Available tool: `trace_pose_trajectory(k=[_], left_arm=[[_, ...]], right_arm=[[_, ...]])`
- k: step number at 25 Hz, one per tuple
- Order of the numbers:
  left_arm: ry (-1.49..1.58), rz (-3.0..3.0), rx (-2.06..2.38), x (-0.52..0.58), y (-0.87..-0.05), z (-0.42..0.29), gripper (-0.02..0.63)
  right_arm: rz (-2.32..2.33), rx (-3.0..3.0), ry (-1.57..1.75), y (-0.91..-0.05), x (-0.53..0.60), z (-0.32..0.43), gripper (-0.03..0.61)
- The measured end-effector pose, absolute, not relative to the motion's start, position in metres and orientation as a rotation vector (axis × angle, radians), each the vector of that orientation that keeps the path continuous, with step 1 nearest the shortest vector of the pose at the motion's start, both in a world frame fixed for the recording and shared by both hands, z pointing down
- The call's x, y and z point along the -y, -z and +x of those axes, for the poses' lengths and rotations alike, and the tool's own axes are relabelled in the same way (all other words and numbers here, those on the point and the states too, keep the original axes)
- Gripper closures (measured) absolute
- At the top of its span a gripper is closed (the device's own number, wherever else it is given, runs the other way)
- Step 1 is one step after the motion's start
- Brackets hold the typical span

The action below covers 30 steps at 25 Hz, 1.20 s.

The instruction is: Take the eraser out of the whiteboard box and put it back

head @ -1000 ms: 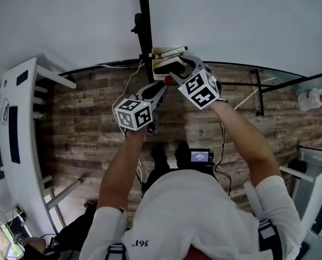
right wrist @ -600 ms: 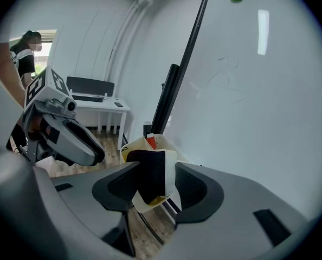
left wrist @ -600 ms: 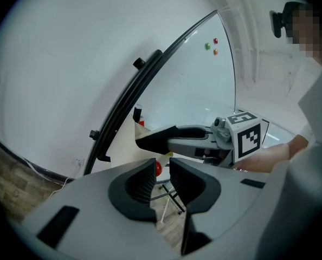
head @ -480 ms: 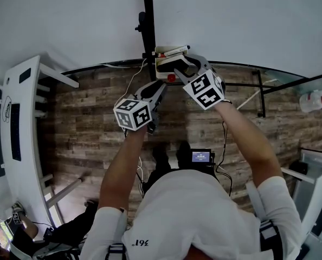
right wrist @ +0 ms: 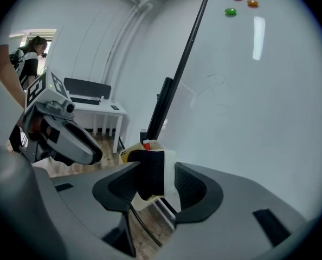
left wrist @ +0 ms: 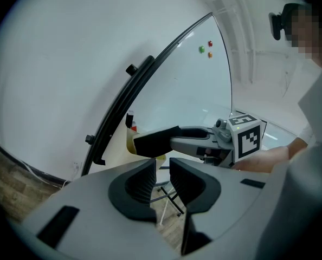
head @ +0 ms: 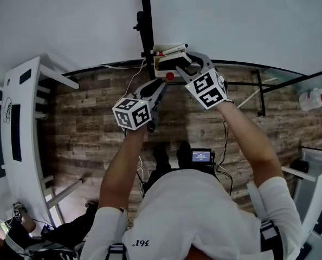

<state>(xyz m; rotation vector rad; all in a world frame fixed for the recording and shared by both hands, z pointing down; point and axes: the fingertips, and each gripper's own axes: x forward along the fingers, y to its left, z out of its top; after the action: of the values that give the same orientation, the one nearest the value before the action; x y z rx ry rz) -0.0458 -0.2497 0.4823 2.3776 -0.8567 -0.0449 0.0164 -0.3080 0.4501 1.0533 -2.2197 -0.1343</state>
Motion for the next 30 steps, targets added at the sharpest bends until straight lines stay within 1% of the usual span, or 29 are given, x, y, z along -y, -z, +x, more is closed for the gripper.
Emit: trace_pose_trajectory(k=[16,30], left_arm=[[0.075,2.409,0.870,0.237,-0.463,-0.051,0.546],[0.126,2.464,0.867,0.218,-0.431,-0.051,0.546]], right_arm=[[1.119,2.253,0.166,-0.424,0.287,0.024,0.371],[1.226,2.315,0.200,-0.382,0.267,0.036,0.373]])
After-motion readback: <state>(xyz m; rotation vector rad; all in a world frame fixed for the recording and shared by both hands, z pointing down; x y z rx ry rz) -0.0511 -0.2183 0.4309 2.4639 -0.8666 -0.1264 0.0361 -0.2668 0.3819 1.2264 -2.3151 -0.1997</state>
